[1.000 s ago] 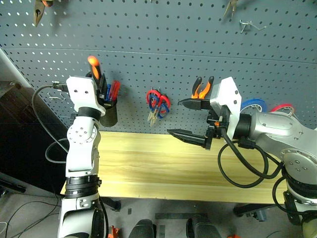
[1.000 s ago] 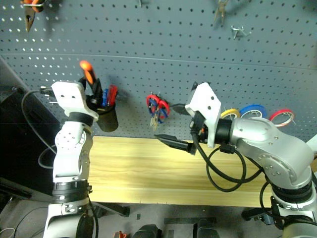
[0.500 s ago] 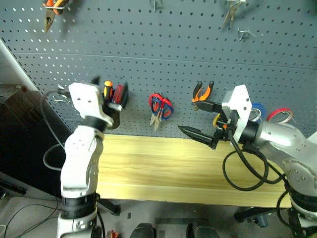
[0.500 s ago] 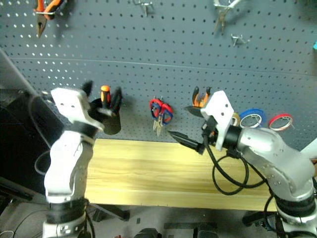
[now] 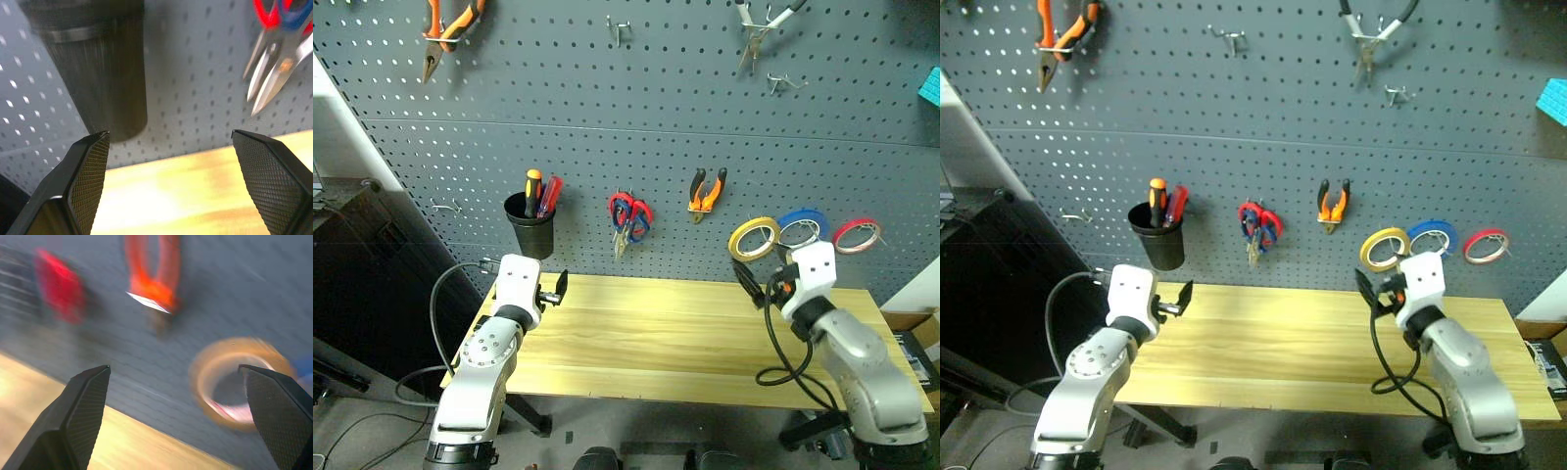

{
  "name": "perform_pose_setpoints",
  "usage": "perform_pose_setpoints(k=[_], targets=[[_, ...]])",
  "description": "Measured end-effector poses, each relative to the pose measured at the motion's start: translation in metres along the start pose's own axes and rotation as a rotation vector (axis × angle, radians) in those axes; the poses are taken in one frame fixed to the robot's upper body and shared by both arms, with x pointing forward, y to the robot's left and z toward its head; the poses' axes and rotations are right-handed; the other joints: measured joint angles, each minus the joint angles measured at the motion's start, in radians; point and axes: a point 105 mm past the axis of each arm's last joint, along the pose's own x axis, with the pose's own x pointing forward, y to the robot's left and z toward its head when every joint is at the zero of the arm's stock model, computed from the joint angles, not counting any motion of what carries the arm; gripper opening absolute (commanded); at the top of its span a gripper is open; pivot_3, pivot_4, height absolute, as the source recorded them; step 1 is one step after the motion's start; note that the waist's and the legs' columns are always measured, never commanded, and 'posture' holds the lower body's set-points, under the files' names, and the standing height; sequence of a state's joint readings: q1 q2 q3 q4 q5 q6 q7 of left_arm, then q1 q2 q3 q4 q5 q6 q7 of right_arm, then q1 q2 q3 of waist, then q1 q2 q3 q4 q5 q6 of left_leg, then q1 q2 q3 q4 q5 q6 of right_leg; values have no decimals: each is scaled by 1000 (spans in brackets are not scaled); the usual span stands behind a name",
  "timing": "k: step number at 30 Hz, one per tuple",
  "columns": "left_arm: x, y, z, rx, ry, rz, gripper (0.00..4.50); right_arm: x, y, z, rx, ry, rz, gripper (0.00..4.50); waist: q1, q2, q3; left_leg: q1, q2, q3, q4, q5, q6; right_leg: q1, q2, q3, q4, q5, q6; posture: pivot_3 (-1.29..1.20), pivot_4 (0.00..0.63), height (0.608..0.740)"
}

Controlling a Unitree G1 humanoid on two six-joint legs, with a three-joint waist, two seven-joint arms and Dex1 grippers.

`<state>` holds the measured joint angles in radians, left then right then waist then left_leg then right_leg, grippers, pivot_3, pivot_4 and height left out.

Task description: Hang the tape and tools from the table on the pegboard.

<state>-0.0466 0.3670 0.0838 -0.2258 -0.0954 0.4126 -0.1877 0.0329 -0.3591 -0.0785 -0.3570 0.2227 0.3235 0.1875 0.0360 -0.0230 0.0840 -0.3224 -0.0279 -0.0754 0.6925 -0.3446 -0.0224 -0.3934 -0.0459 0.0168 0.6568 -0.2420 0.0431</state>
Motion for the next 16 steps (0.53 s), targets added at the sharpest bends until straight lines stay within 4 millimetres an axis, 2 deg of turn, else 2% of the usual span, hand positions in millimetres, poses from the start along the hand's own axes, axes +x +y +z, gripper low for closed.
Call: perform_pose_setpoints(k=[4, 7, 11, 16], targets=[[6, -1, -25, -30, 55, -37, 4196, -25, -27, -60, 20, 125, -183, 4500, -1, 10, -17, 0, -1, 1, -1, 0, 0, 0, 0, 1, -1, 0, 0, 86, 0, 740], [12, -1, -44, -56, 96, -28, 4196, -41, -38, -94, -42, 210, -233, 4500, -7, 13, -25, 1, -1, 1, -1, -1, 0, 0, 0, 1, -1, 0, 0, 74, 0, 740], [20, 2, -53, -46, 98, -16, 4196, -51, -53, -108, -37, 225, -299, 4500, -14, 16, -28, 4, 0, 1, -1, -1, 0, 4, 2, 2, -1, 0, 0, 67, 0, 740], [24, 0, -61, -48, 86, -15, 4196, -48, -61, -107, -11, 204, -317, 4500, -14, 18, -35, 10, 1, 3, -5, -1, 0, 8, 2, 4, -2, -3, 3, 61, 0, 740]])
